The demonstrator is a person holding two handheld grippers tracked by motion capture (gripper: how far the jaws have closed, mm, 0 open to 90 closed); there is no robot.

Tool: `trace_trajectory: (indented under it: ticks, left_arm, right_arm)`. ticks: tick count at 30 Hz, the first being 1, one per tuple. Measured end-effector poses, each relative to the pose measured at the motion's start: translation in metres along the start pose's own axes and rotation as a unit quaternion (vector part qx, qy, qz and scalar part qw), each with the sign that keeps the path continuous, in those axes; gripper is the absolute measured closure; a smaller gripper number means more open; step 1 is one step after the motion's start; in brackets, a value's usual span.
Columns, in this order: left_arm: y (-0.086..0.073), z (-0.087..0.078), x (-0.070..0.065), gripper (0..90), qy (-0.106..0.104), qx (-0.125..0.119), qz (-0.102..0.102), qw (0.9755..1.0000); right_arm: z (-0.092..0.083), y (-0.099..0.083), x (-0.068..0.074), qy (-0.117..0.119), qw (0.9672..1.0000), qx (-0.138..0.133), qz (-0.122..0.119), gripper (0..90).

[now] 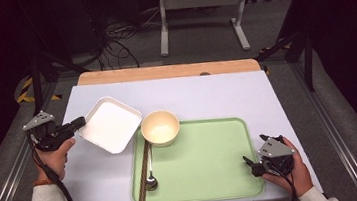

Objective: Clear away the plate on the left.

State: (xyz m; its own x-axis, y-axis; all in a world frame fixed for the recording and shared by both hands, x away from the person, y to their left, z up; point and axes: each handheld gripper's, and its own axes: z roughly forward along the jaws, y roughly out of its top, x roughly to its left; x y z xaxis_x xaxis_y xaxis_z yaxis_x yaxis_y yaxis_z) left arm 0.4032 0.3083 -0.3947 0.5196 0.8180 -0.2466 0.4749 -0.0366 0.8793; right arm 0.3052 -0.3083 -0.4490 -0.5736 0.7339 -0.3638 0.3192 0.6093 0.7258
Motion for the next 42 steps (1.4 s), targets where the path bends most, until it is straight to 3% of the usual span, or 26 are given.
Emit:
trace_trajectory:
  ticks: [4,10,20,22,27,32,35,40,42]
  left_arm:
    - [0.005,-0.005,-0.004,88.6,-0.007,-0.013,0.006,0.9999]
    - [0.005,-0.004,-0.005,88.7,-0.014,-0.009,0.008,0.9998]
    - [0.009,-0.009,-0.009,88.7,-0.006,-0.03,0.008,0.9995]
    - [0.011,-0.011,-0.01,88.7,-0.02,-0.037,0.006,0.9991]
    - [0.019,-0.017,-0.026,88.7,-0.035,-0.054,0.02,0.9977]
    - [0.027,-0.011,-0.051,88.7,-0.066,-0.05,0.051,0.9953]
    - [0.029,-0.001,-0.071,88.7,-0.092,-0.04,0.07,0.9924]
    - [0.027,0.022,-0.105,88.8,-0.14,-0.012,0.105,0.9845]
    - [0.024,0.034,-0.119,88.7,-0.156,0.004,0.122,0.9801]
  right_arm:
    - [-0.001,0.0,-0.002,-0.002,1.0,-0.003,0.003,11.2]
    - [0.003,0.0,0.0,0.002,1.0,0.004,0.0,11.3]
    - [0.002,-0.001,-0.001,0.001,1.0,0.003,0.004,11.3]
    - [0.002,0.0,-0.001,0.001,1.0,0.002,0.004,11.2]
    - [0.001,0.0,-0.001,0.0,1.0,0.002,0.005,11.2]
    - [0.002,0.0,-0.001,-0.001,1.0,0.003,0.005,11.2]
    - [0.002,-0.001,-0.001,-0.001,1.0,0.004,0.003,11.2]
    - [0.002,-0.002,-0.002,-0.003,1.0,0.008,0.001,11.2]
    - [0.002,-0.003,-0.003,-0.002,1.0,0.008,0.004,11.2]
